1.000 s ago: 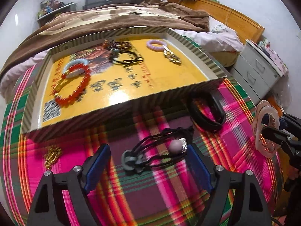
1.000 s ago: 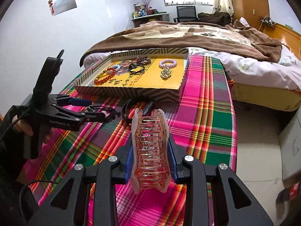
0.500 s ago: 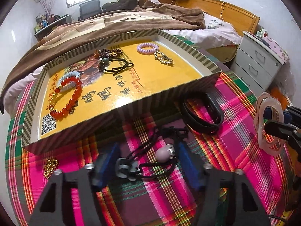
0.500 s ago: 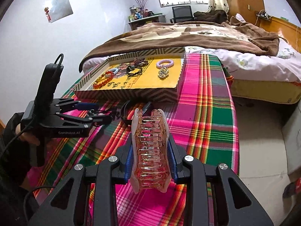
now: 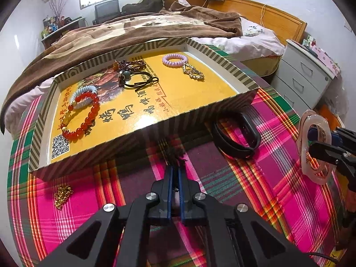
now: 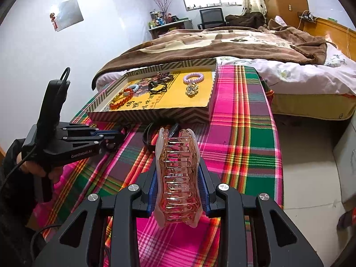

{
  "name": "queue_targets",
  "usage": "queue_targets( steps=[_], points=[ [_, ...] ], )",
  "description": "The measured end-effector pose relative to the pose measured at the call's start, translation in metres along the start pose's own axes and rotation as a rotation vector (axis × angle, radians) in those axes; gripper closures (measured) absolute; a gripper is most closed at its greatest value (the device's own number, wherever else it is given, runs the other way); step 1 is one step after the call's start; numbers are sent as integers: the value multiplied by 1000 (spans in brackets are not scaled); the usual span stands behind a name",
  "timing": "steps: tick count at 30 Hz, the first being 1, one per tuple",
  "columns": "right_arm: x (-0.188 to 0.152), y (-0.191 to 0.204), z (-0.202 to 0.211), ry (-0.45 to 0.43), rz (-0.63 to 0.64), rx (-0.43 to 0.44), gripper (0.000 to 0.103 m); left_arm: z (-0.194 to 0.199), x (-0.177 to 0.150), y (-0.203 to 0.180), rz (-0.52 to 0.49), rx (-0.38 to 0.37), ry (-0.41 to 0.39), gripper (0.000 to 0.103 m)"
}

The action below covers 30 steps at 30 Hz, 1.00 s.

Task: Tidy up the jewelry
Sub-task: 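Lift and carry the claw clip and hair tie over the tray with both tools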

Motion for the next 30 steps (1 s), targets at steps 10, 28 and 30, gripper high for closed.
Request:
queue_targets(
  steps=[10, 28, 30],
  points=[
    [3, 5, 4, -15, -1, -4, 70, 23, 5, 4, 20, -1, -52, 99],
    [60, 18, 14, -95, 25, -14, 70, 73, 55, 16, 58, -40, -182, 99],
    [69, 17, 10, -97, 26, -17, 70, 77, 65, 20, 58, -42, -196, 99]
  ],
)
Point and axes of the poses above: each gripper's, at about its wrist camera, not at the fingertips, and z roughly against the way its jaws point, y to its left, x to its top, the point moved 10 cm from there along -z, roughly the way its jaws point
